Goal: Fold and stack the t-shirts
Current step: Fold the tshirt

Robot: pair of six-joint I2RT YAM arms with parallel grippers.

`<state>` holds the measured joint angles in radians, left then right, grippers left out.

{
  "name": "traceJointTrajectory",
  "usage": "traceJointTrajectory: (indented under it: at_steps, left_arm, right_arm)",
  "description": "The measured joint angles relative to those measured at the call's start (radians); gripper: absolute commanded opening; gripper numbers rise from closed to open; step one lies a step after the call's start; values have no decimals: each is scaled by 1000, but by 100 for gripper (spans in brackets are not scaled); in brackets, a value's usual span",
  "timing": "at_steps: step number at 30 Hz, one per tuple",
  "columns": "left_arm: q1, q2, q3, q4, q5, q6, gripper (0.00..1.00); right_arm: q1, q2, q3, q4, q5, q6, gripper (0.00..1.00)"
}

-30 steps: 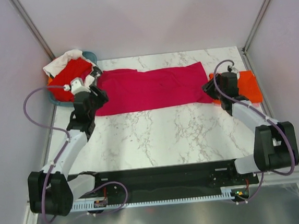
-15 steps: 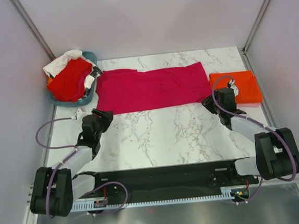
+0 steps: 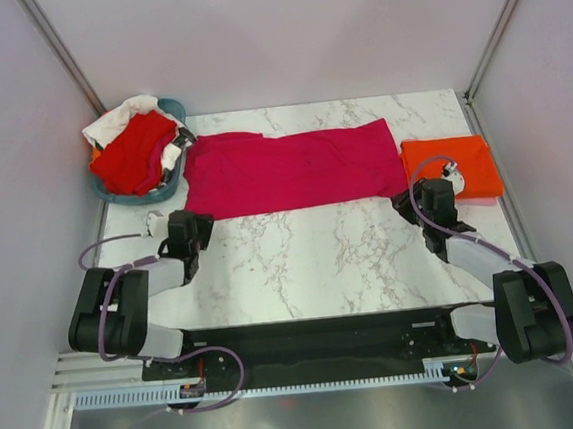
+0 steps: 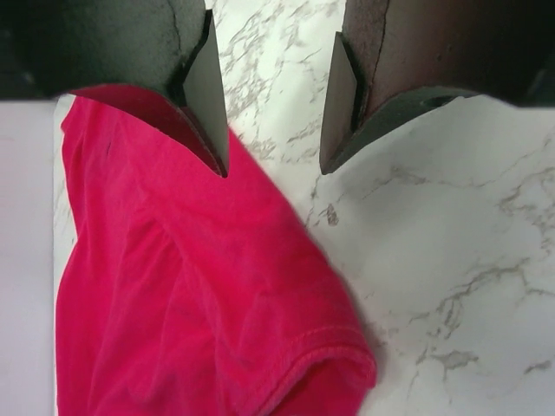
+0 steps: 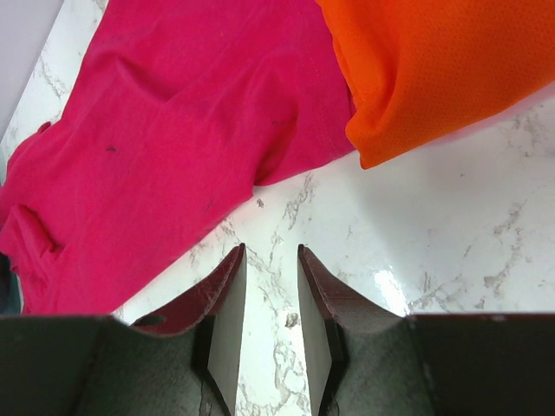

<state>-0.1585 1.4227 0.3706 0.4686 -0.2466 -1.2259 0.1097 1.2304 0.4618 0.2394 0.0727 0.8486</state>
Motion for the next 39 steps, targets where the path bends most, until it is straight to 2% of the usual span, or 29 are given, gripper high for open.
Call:
traceJointTrajectory:
  at_steps: [7,19,21,23,24,26,30,33,35,36,39]
  left_arm:
    - [0,59,146,-153,-80,-56,42]
    - [0,173,266,-289,-98,-120,39]
    - [0,188,287,-304,-105,-128,34]
    - [0,198,295,-313,-114,-139,22]
    - [0,202,296,-319,-119,-145,10]
    - [2,206,297,-326,-122,-149,2]
    - [15,207,300,-328,-124,-147,2]
    - [30,195,294,-329,-125,-139,2]
    - [35,172,285,-333,-130,-130,2]
    - [37,155,276,-333,-132,-127,2]
    - [39,98,248,-333,-134,-120,2]
  right_arm:
    - [0,-2,-24,16,16,0,38]
    - [0,-25,-30,24,36,0,38]
    - [0,-26,-31,27,38,0,38]
    - [0,-27,-34,31,39,0,38]
    - [0,-28,-37,31,39,0,38]
    - [0,-29,-41,32,39,0,38]
    - [0,-29,-43,32,39,1,46]
    - [0,-24,-43,39,36,11,48]
    - [0,-14,-43,43,27,26,53]
    - [0,-6,-43,50,17,41,59]
    - [5,31,-43,70,-6,85,62]
